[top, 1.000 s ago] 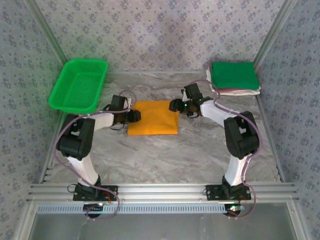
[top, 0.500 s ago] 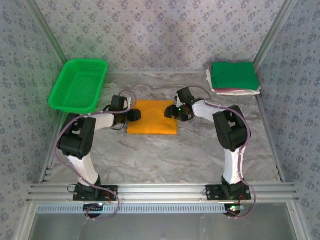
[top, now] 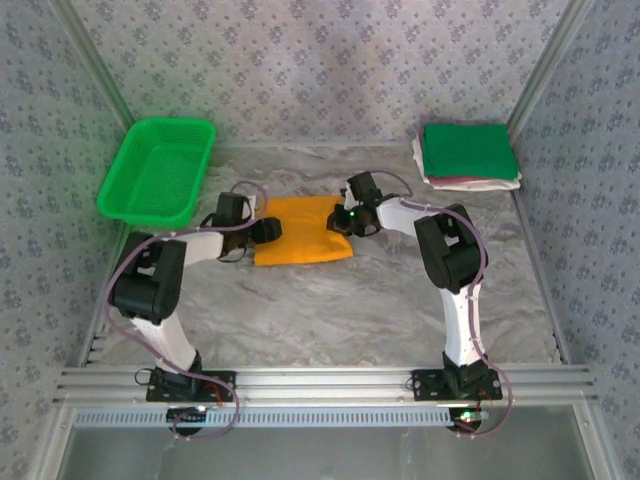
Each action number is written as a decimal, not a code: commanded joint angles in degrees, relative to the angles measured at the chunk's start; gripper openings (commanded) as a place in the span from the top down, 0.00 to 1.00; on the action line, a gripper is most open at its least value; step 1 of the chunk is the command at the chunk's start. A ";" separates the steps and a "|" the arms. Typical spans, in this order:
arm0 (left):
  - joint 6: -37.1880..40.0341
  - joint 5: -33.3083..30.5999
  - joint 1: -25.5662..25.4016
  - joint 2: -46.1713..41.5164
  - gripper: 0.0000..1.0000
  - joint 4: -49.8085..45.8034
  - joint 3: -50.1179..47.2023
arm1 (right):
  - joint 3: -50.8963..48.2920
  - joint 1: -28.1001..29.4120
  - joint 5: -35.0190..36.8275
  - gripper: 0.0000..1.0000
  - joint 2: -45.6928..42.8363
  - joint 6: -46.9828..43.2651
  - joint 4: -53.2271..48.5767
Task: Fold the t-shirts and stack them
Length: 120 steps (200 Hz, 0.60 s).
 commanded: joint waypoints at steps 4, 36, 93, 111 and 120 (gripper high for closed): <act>-2.16 -4.26 2.20 -11.54 0.26 -1.38 -2.94 | 4.96 -3.59 2.47 1.00 -0.74 -7.75 -8.54; 0.59 -9.03 2.39 -23.75 0.19 -5.26 -3.27 | 17.99 -7.94 5.24 1.00 -2.18 -25.19 -26.36; 3.37 -11.95 3.62 -30.38 0.16 -6.08 -6.02 | 50.20 -17.98 16.99 1.00 8.40 -50.49 -52.06; 3.48 -11.81 3.71 -30.06 0.16 -5.36 -7.07 | 61.69 -21.50 17.22 1.00 12.96 -55.04 -56.32; 3.31 -11.84 3.79 -29.58 0.16 -4.96 -7.47 | 66.55 -23.04 17.65 1.00 14.63 -56.69 -57.03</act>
